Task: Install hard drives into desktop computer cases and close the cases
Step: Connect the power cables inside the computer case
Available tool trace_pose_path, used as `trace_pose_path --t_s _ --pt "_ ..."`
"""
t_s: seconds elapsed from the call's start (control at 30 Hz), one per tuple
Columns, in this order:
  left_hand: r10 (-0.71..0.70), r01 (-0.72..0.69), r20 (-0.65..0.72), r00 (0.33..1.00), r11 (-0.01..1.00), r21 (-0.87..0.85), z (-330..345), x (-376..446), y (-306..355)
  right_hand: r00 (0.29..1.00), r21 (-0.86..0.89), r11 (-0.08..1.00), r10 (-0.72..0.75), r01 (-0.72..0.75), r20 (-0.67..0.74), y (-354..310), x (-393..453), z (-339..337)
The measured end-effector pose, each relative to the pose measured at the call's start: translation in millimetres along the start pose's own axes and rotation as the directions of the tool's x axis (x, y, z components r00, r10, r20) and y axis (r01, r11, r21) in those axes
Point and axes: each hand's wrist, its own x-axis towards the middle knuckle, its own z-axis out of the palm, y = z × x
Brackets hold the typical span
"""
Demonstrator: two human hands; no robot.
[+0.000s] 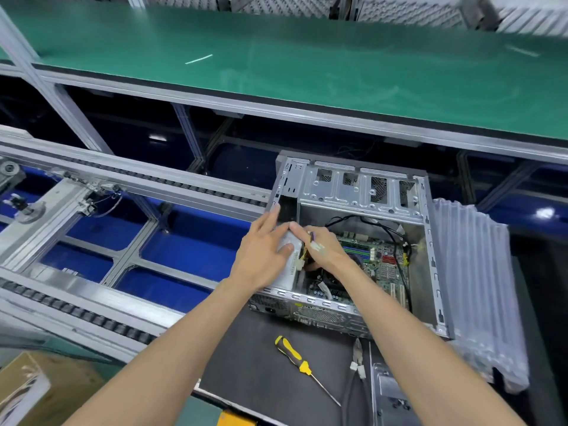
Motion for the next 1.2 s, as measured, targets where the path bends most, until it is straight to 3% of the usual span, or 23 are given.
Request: trace_pose_path --t_s 0.1,0.23,0.27,0.37,0.43,0.5,0.57,0.67,0.73,0.77,0.8,0.83,0.87,0.9,0.93,0.97,1.0,1.07,1.13,1.2 --pt "0.077 -0.082 0.038 0.996 0.983 0.165 0 10 0 0.974 0.044 0.996 -0.062 0.074 -0.219 10 -6 -9" --pt "0.106 -0.123 0.082 0.991 0.961 0.249 -1 24 6 0.891 0.267 0.962 0.167 -0.054 -0.422 22 -8 -34" --pt "0.093 -0.118 0.101 0.991 0.953 0.280 -1 25 9 0.895 0.310 0.947 0.209 -0.084 -0.395 25 -12 -42" --pt "0.095 -0.148 0.150 0.984 0.906 0.397 -4 32 17 0.969 0.324 0.927 0.229 -0.189 -0.092 31 -31 -60" --pt "0.100 -0.200 0.226 0.969 0.853 0.482 -8 40 24 0.986 0.140 0.978 0.162 -0.156 -0.038 33 -43 -69" --pt "0.059 -0.227 0.319 0.946 0.822 0.522 -11 53 35 0.982 -0.116 0.987 0.088 -0.108 -0.170 32 -55 -73" --pt "-0.002 -0.212 0.377 0.926 0.824 0.525 -12 67 48 0.935 -0.356 0.927 -0.015 -0.119 -0.353 29 -74 -68" --pt "-0.102 -0.198 0.482 0.870 0.824 0.531 -8 83 63 0.777 -0.475 0.880 -0.313 0.022 -0.545 24 -114 -37" --pt "-0.204 -0.182 0.587 0.783 0.828 0.531 -4 91 69 0.642 -0.544 0.800 -0.559 0.252 -0.525 27 -141 -4" --pt "-0.255 -0.170 0.635 0.729 0.832 0.528 -2 96 70 0.609 -0.541 0.761 -0.630 0.359 -0.482 31 -153 16" --pt "-0.308 -0.145 0.670 0.676 0.835 0.530 -1 101 71 0.638 -0.474 0.777 -0.620 0.415 -0.457 38 -165 39" --pt "-0.359 -0.107 0.693 0.625 0.840 0.532 -1 105 70 0.724 -0.332 0.851 -0.522 0.407 -0.451 42 -173 61" --pt "-0.404 -0.061 0.714 0.572 0.847 0.529 -2 109 69 0.841 -0.105 0.945 -0.324 0.310 -0.433 45 -177 83" --pt "-0.434 -0.023 0.736 0.520 0.854 0.520 -3 111 69 0.941 0.199 0.972 -0.052 0.125 -0.335 45 -177 102" --pt "-0.448 0.000 0.754 0.481 0.860 0.511 -5 113 68 0.968 0.513 0.856 0.181 -0.069 -0.171 45 -172 117" --pt "-0.451 0.013 0.766 0.458 0.865 0.501 -6 114 67 0.948 0.751 0.626 0.320 -0.208 -0.003 43 -166 130" --pt "-0.452 0.023 0.768 0.454 0.867 0.497 -6 115 66 0.921 0.901 0.352 0.372 -0.253 0.113 41 -158 141" --pt "-0.450 0.059 0.756 0.475 0.874 0.483 -3 116 64 0.907 0.977 -0.129 0.368 -0.170 0.206 34 -143 153" --pt "-0.460 0.088 0.743 0.486 0.872 0.482 1 118 59 0.916 0.933 -0.354 0.353 -0.057 0.190 26 -134 160" --pt "-0.474 0.106 0.730 0.492 0.865 0.490 6 122 54 0.906 0.903 -0.430 0.386 0.009 0.174 21 -132 166"
